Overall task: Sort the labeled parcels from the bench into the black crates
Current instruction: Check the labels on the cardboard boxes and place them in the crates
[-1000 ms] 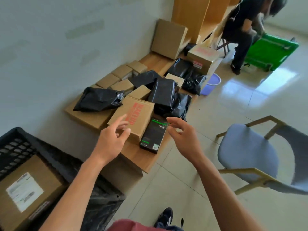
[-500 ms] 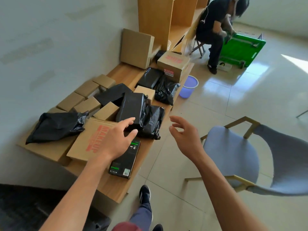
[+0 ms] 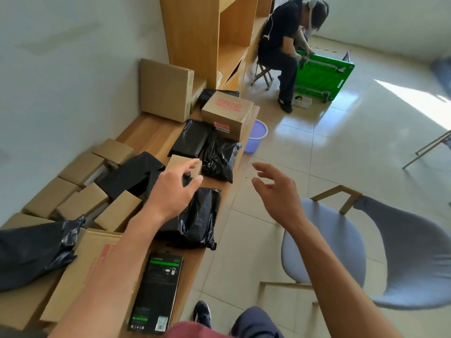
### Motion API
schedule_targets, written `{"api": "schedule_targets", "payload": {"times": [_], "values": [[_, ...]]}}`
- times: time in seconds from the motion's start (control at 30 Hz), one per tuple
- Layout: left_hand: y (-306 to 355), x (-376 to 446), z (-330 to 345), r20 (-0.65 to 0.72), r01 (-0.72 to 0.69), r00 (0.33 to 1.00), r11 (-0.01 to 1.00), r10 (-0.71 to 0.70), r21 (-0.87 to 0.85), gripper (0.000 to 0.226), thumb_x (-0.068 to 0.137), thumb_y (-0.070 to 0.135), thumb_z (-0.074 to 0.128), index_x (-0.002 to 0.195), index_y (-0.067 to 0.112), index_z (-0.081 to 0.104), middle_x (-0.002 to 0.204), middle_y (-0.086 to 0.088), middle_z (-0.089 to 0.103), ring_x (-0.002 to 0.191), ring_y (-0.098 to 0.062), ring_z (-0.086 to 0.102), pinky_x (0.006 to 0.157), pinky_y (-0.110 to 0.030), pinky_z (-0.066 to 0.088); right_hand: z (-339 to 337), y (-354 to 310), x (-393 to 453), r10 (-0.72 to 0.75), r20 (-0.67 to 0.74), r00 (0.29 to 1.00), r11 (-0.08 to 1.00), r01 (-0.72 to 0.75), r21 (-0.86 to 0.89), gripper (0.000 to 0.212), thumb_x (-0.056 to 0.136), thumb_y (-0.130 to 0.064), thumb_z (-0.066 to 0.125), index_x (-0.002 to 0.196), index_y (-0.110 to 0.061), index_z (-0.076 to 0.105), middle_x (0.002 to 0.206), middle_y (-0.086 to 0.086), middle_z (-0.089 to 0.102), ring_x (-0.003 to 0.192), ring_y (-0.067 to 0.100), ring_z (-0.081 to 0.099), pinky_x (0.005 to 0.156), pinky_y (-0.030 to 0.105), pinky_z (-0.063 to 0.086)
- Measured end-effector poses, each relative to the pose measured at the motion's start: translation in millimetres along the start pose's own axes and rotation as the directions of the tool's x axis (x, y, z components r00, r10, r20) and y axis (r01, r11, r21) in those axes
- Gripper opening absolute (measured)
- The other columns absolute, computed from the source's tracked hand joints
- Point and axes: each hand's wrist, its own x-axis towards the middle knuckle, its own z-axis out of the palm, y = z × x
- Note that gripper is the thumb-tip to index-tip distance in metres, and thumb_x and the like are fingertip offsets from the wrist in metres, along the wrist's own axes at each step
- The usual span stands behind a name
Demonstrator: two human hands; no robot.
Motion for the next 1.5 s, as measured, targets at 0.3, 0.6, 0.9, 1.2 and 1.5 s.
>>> {"api": "schedule_targets", "payload": {"times": [0.3, 0.6, 0.9, 1.2, 1.5], "values": [[39.0, 94.3, 41.0, 0.017, 0.002, 1.000, 1.000, -0.002, -0.002, 0.049, 0.101, 0.032, 0.063, 0.149, 0.025, 0.054, 0.142, 0.007, 0.061, 0.131, -0.009, 0.054, 0.110, -0.033, 0.045, -37.1, 35.9, 88.9, 0.027, -0.011, 1.000, 0.999, -0.026, 0.040, 0.034, 0.100, -0.013, 0.065, 0.131, -0.027, 0.069, 0.105, -0.038, 0.057, 0.105, 0.002, 0.065, 0.081, 0.004, 0.045], [74.6, 167.2, 80.2, -0.021, 0.031, 0.999, 0.999, -0.031, 0.022, 0.047, 0.102, 0.032, 0.062, 0.149, 0.027, 0.054, 0.141, 0.008, 0.061, 0.129, -0.008, 0.055, 0.110, -0.040, 0.048, -78.6, 69.7, 181.0, -0.010, 0.058, 0.998, 0.997, 0.006, 0.072, 0.034, 0.101, -0.015, 0.065, 0.133, -0.025, 0.068, 0.110, -0.023, 0.062, 0.112, 0.012, 0.067, 0.091, 0.027, 0.053], [59.9, 193.9, 79.0, -0.100, 0.177, 0.978, 0.983, -0.181, -0.044, 0.048, 0.101, 0.035, 0.062, 0.148, 0.030, 0.055, 0.140, 0.013, 0.061, 0.128, -0.004, 0.055, 0.107, -0.036, 0.049, -65.2, 71.3, 254.9, -0.062, 0.213, 0.975, 0.997, 0.051, 0.057, 0.035, 0.102, -0.014, 0.065, 0.135, -0.025, 0.066, 0.117, -0.010, 0.064, 0.111, 0.017, 0.066, 0.077, 0.009, 0.044], [5.7, 237.7, 44.9, -0.243, 0.274, 0.911, 0.929, -0.334, -0.249, 0.041, 0.102, 0.031, 0.062, 0.143, 0.031, 0.057, 0.132, 0.017, 0.062, 0.125, -0.001, 0.055, 0.107, -0.035, 0.048, 8.0, 49.0, 346.0, -0.107, 0.355, 0.929, 0.994, 0.108, 0.016, 0.035, 0.102, -0.020, 0.065, 0.136, -0.026, 0.065, 0.128, -0.007, 0.064, 0.117, 0.013, 0.063, 0.087, 0.024, 0.052], [-51.3, 288.7, 17.3, -0.301, 0.340, 0.848, 0.883, -0.437, -0.324, 0.040, 0.103, 0.031, 0.059, 0.143, 0.028, 0.059, 0.130, 0.017, 0.064, 0.125, -0.003, 0.057, 0.108, -0.032, 0.046, 84.0, 15.0, 436.2, -0.195, 0.449, 0.872, 0.953, 0.277, -0.122, 0.035, 0.101, -0.029, 0.065, 0.133, -0.042, 0.061, 0.124, -0.019, 0.065, 0.117, 0.002, 0.061, 0.101, 0.043, 0.056]]}}
